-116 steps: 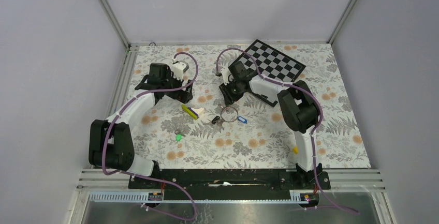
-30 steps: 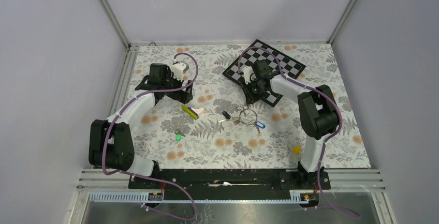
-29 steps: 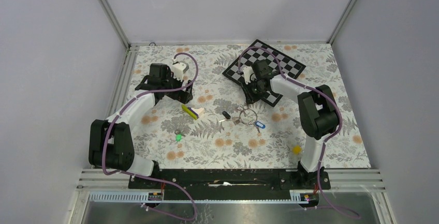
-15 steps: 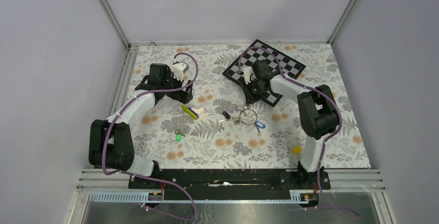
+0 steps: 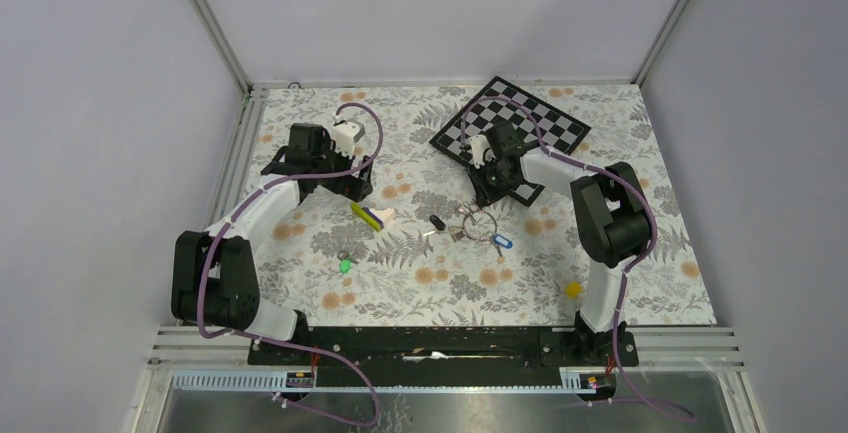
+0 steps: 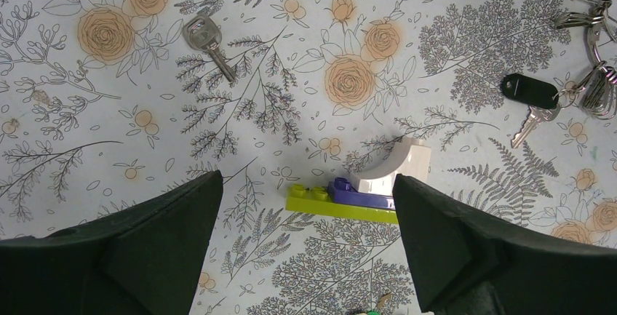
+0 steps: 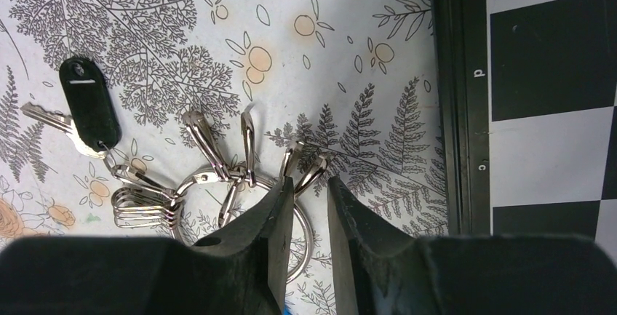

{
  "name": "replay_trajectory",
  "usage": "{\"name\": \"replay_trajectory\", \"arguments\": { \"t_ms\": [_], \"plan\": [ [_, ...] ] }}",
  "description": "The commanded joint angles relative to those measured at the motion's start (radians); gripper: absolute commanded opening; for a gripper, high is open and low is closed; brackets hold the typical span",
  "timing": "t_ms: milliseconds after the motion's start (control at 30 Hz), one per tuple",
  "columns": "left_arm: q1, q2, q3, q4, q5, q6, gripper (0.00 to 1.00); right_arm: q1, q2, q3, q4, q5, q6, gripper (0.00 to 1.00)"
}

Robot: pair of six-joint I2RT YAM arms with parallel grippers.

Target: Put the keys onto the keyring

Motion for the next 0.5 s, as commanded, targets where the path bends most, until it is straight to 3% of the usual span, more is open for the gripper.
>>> {"name": "replay_trajectory", "arguments": {
  "t_ms": [0,467],
  "plan": [
    [-0.003,-0.007,0.003,0.042,0.009,-0.001,0.99,0.008,0.011,-0.006,0.019,0.011,0.003,0.31],
    [-0.003,-0.007,0.001,0.041,0.011,-0.001,0.99,0.075,0.001,-0.028,0.024,0.102,0.010,0.26]
  ]
}}
